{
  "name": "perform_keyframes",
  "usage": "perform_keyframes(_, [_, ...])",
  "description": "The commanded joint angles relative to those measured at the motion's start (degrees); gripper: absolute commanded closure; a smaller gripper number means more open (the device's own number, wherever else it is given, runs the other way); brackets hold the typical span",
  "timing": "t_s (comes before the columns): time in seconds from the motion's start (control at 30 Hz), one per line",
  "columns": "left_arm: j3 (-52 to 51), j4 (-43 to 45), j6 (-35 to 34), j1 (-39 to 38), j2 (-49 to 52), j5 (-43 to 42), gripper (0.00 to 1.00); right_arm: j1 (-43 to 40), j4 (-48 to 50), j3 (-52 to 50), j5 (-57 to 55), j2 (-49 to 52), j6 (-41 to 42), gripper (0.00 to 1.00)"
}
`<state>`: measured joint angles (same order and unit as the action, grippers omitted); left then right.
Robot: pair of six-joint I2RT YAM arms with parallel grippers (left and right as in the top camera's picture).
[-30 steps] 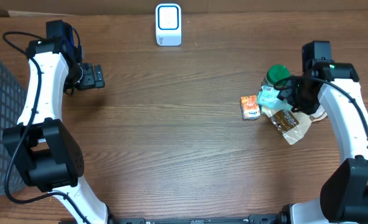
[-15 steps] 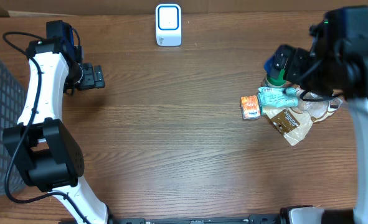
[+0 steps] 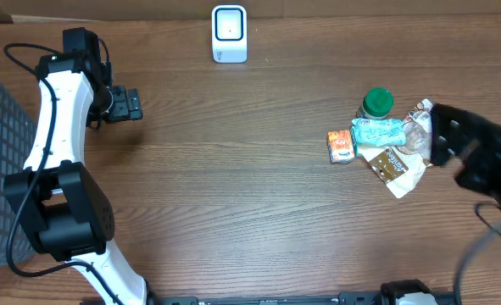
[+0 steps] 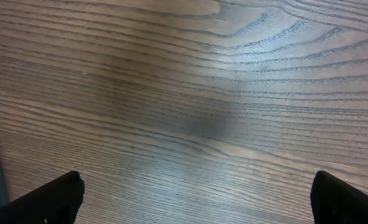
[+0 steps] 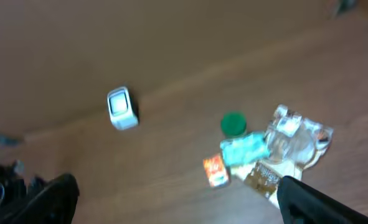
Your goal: Scan the item barcode
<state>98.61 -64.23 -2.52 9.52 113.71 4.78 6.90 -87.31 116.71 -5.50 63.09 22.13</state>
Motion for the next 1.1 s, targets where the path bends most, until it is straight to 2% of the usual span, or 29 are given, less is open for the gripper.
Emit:
perform_keyframes(0.0, [-0.13,0.02,1.27,0.31,0.17,0.11,0.0,-2.47,8.07,-8.79,-4.96,-6.32,0.09,0.0])
perform_keyframes(0.07, [-0.13,0.02,1.27,0.31,0.17,0.11,0.0,-5.64,15.82,-17.9,-3.69,-10.45,-0.09,0.0])
perform_keyframes(0.2, [-0.13,0.02,1.27,0.31,0.17,0.11,0.0,-8.76,38.71,-42.07,4.37,-21.03,-6.21,0.0])
perform_keyframes(0.37, [-0.13,0.02,1.27,0.31,0.17,0.11,0.0,-8.85,68.17,-74.18,5.9,-36.68,-5.66,0.0])
perform_keyframes(0.47, [-0.13,0.02,1.27,0.31,0.17,0.11,0.0,-8.85,78.93,-88.41,7.15,-44.83,-5.66,0.0])
perform_keyframes(0.57, [-0.13,0.02,1.27,0.31,0.17,0.11,0.0,-8.37,84.89,-99.1,7.08,-51.84,-5.68,0.0])
perform_keyframes(0.7, [-0.13,0.02,1.27,0.31,0.17,0.11,0.0,-6.71,85.99,-109.42,7.1,-60.54,-5.68,0.0])
perform_keyframes(0.93, [-0.13,0.02,1.27,0.31,0.17,0.11,0.0,-4.44,83.52,-116.32,7.17,-62.95,-5.66,0.0])
perform_keyframes(1.07, [-0.13,0.02,1.27,0.31,0.17,0.11,0.0,-3.8,82.66,-116.26,7.13,-62.93,-5.68,0.0])
